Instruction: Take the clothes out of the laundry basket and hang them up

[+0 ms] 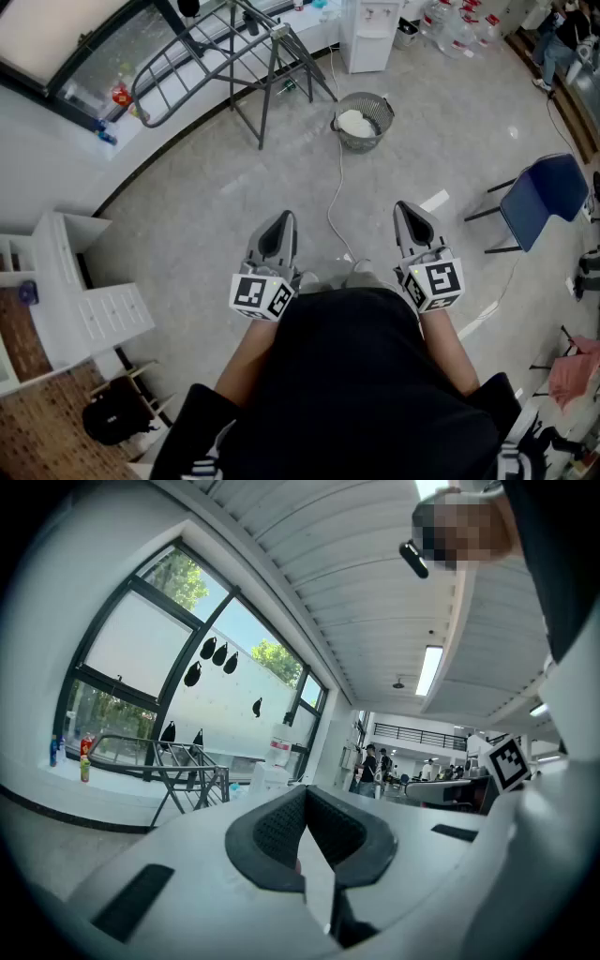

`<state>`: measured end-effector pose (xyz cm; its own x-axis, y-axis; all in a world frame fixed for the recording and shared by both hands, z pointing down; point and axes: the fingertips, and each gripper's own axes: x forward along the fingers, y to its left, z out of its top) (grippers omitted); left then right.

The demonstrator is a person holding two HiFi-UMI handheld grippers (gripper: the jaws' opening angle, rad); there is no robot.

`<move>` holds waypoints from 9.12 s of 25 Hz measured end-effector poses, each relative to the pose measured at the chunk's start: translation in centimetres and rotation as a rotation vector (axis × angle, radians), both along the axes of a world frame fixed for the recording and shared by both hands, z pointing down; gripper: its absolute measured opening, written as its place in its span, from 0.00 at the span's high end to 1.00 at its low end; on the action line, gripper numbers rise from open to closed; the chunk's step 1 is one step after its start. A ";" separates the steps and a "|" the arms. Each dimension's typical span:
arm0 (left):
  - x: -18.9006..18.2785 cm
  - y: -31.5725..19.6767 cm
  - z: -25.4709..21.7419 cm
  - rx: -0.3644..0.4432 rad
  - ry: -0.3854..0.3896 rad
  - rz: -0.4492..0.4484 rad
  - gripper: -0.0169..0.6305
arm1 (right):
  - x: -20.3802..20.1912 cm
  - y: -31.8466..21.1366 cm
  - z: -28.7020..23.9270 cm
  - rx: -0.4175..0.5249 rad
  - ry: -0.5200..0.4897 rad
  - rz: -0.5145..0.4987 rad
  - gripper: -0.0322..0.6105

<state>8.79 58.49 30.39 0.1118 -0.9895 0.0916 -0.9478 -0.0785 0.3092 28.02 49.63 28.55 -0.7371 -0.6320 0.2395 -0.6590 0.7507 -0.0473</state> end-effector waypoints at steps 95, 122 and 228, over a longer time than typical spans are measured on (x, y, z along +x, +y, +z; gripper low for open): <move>-9.4 -53.5 33.6 -0.329 0.213 0.202 0.60 | -21.5 -59.8 57.7 -0.561 0.377 -0.211 0.66; -15.3 -55.9 56.1 -0.316 0.246 0.214 0.60 | -24.2 -61.3 97.2 -0.665 0.655 -0.249 0.66; 4.2 -58.9 27.0 -0.552 -0.011 0.388 0.61 | -20.6 -56.7 -19.7 0.214 -0.067 -0.411 0.95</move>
